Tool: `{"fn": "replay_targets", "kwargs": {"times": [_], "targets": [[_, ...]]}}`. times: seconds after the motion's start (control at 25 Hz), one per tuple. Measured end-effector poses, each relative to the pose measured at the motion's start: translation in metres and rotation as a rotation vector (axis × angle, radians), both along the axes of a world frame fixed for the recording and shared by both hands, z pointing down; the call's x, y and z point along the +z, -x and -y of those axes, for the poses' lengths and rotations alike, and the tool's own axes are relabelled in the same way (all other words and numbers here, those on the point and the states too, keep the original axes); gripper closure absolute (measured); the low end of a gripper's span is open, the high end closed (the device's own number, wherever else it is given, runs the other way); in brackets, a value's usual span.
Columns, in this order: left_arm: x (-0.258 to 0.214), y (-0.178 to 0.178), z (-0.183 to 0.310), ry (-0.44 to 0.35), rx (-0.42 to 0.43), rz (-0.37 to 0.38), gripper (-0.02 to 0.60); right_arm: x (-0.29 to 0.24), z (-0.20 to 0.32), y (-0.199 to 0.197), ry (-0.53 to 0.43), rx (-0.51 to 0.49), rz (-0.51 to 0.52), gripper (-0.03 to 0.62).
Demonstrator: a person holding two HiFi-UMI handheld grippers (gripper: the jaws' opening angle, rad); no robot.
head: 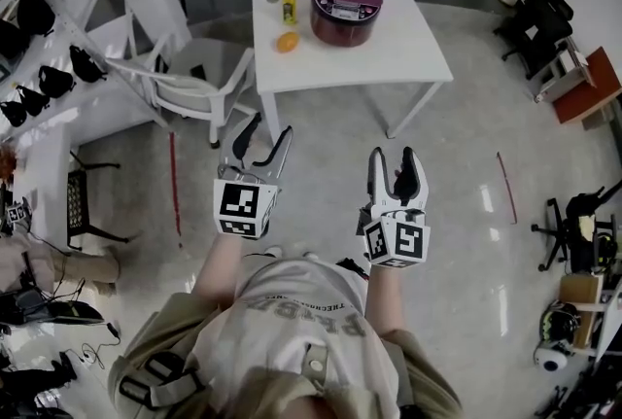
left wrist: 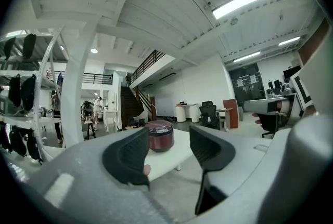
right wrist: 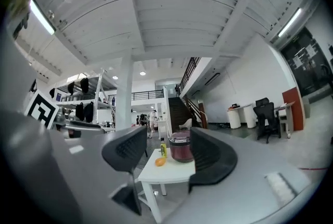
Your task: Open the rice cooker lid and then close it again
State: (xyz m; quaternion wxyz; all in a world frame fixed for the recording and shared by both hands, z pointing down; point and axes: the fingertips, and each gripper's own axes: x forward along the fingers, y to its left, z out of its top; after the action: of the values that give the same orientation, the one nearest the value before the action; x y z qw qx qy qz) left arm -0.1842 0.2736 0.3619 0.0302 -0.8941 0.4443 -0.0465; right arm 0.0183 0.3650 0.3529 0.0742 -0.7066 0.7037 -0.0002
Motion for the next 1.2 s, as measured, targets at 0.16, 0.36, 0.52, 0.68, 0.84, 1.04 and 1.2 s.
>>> {"fn": "replay_targets", "kwargs": {"times": [0.16,0.36,0.52,0.68,0.84,1.04,1.2], "targets": [[0.008,-0.022,-0.009,-0.02,0.055,0.1,0.245,0.003,-0.004,-0.021,0.009,0.004,0.006,0.291],[0.019,-0.036,-0.024,0.014,0.03,0.118,0.236,0.008,-0.014,-0.042,0.025,-0.006,0.003,0.283],[0.018,-0.04,-0.028,0.021,0.003,0.093,0.235,0.007,-0.009,-0.051,0.016,-0.035,-0.012,0.283],[0.022,-0.045,-0.032,0.024,-0.013,0.129,0.235,0.008,-0.006,-0.059,0.012,-0.044,0.002,0.283],[0.026,-0.041,-0.025,0.041,-0.024,0.134,0.236,0.017,0.003,-0.061,0.039,-0.051,0.013,0.283],[0.036,-0.034,-0.002,0.061,-0.035,0.137,0.236,0.028,0.02,-0.063,0.064,-0.039,0.013,0.283],[0.04,-0.042,0.022,0.069,-0.018,0.136,0.236,0.034,0.033,-0.074,0.083,-0.019,0.02,0.283]]}}
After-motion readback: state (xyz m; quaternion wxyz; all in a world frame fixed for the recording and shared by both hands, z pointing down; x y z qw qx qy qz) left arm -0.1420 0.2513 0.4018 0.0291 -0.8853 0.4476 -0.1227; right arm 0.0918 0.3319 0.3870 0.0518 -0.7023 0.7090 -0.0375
